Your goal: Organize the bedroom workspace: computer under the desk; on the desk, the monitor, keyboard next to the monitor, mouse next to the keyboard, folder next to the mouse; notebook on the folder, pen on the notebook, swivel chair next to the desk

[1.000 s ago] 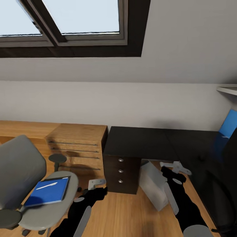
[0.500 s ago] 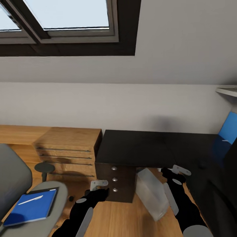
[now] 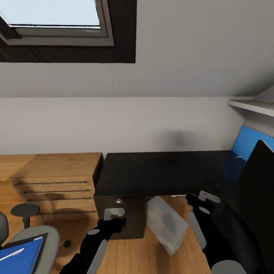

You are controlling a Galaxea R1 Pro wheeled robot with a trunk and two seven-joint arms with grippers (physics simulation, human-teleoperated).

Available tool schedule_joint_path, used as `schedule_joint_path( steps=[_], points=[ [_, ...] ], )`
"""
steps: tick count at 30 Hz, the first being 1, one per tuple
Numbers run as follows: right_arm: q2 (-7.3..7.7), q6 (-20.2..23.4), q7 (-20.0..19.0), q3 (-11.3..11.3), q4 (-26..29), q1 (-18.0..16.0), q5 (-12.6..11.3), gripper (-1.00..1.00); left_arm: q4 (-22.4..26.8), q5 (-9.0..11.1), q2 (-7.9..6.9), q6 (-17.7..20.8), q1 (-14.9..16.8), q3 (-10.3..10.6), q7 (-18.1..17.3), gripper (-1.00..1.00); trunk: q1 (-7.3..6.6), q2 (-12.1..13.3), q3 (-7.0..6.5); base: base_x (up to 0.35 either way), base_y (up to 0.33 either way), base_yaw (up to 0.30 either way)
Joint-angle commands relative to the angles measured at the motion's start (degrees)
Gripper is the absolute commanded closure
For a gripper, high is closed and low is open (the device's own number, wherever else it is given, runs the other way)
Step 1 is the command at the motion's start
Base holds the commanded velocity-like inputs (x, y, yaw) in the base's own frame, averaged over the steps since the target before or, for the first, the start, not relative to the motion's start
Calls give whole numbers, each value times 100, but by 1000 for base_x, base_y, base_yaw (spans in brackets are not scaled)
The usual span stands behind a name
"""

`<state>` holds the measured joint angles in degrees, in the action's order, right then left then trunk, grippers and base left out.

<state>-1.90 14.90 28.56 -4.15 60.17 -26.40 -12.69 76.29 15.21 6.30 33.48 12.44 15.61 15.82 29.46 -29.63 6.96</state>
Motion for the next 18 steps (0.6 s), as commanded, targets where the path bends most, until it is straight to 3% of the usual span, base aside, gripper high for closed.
schedule_joint_path(
  steps=[1,18],
  points=[
    [-3,22,12,-1,5,-5,-35,-100,9,61,-4,21,4,5,53,-100,6,-10,13,312,0,-136],
    [14,-133,-6,-2,-126,-5,12,-100,15,61,-6,21,4,-7,53,-100,6,-10,14,321,0,-28]
  ],
)
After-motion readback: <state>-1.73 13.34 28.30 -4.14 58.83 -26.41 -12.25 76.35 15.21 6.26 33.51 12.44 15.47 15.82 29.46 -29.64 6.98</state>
